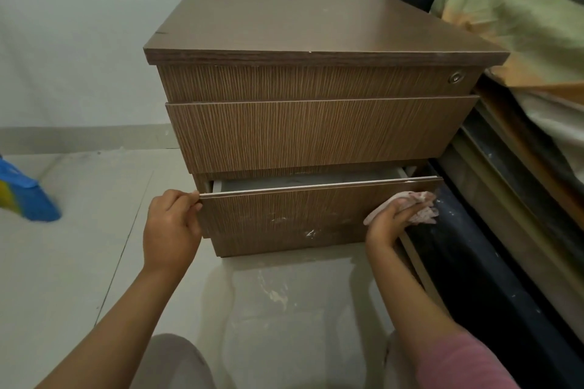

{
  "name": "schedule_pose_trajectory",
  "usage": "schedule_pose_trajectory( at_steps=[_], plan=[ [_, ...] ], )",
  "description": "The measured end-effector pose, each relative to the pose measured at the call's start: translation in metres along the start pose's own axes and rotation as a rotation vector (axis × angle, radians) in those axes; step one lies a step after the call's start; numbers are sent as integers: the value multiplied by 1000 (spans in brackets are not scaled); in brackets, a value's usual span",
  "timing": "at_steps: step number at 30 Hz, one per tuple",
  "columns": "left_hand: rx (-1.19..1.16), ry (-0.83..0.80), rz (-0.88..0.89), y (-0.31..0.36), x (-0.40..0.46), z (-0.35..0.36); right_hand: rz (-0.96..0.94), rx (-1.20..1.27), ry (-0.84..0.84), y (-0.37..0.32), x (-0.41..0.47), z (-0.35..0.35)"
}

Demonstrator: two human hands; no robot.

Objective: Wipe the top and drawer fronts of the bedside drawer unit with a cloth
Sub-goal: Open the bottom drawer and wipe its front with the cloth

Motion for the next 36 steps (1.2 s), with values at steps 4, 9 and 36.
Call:
schedule_pose_trajectory(
  at_steps=[4,9,36],
  plan=[
    [5,-8,3,-2,0,1,23,13,-59,6,-10,6],
    [0,-8,0,-1,-1,2,-147,-2,-11,-27,-8,4],
    [-10,3,5,-3,-1,2,-239,-197,-6,-49,7,-8]
  ],
)
Point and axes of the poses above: each hand's wrist, its own x-axis towards the middle knuckle, its own z-axis out of the palm, y = z × x, the point moved 6 cm from there along x, towards the middle knuckle, and after that the axes turned 4 degrees about -x, right-handed, at the moved point
